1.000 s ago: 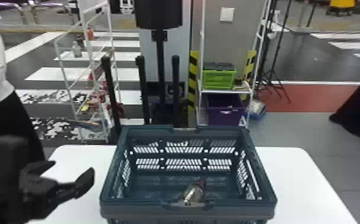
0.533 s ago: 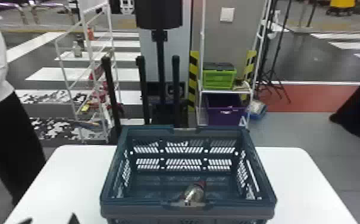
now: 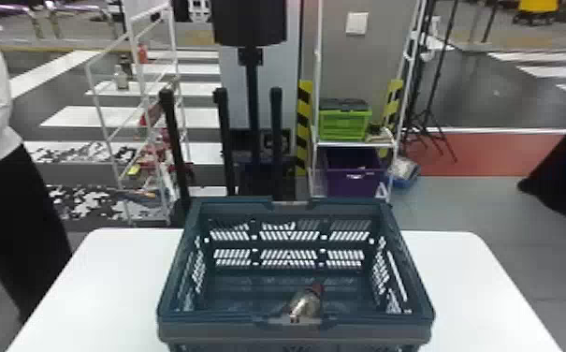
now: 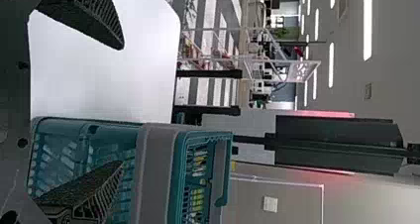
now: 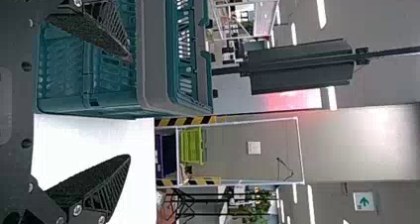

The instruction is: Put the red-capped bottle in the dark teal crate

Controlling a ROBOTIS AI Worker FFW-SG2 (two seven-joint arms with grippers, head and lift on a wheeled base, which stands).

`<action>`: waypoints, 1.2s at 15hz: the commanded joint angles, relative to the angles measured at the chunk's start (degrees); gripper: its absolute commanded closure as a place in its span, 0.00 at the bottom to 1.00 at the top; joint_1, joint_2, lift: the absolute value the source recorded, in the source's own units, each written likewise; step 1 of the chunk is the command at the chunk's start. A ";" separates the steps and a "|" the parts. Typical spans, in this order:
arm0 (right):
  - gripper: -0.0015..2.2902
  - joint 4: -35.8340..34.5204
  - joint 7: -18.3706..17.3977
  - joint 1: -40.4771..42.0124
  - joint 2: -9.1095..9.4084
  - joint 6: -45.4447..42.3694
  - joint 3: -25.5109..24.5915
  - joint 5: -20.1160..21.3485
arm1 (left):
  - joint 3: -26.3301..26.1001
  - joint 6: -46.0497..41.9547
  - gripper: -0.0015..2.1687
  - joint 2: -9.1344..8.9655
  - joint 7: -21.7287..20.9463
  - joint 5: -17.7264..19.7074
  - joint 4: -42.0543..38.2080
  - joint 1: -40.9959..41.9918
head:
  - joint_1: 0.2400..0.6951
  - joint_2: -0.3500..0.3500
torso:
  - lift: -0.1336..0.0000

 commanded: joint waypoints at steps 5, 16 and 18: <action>0.07 -0.42 0.00 -0.30 -0.23 1.50 0.20 0.09 | -0.36 -4.75 0.02 0.59 -0.57 -0.59 1.88 0.39 | 0.57 0.50 | 1.00; 0.07 -0.42 0.00 -0.65 -0.05 1.50 0.29 0.35 | -1.42 -9.85 0.02 0.86 -0.39 -0.68 3.90 0.39 | 0.57 0.50 | 1.00; 0.07 -0.33 0.00 -0.65 0.04 1.50 0.29 0.44 | -1.42 -9.85 0.02 0.86 -0.57 -0.68 3.90 0.39 | 0.57 0.50 | 1.00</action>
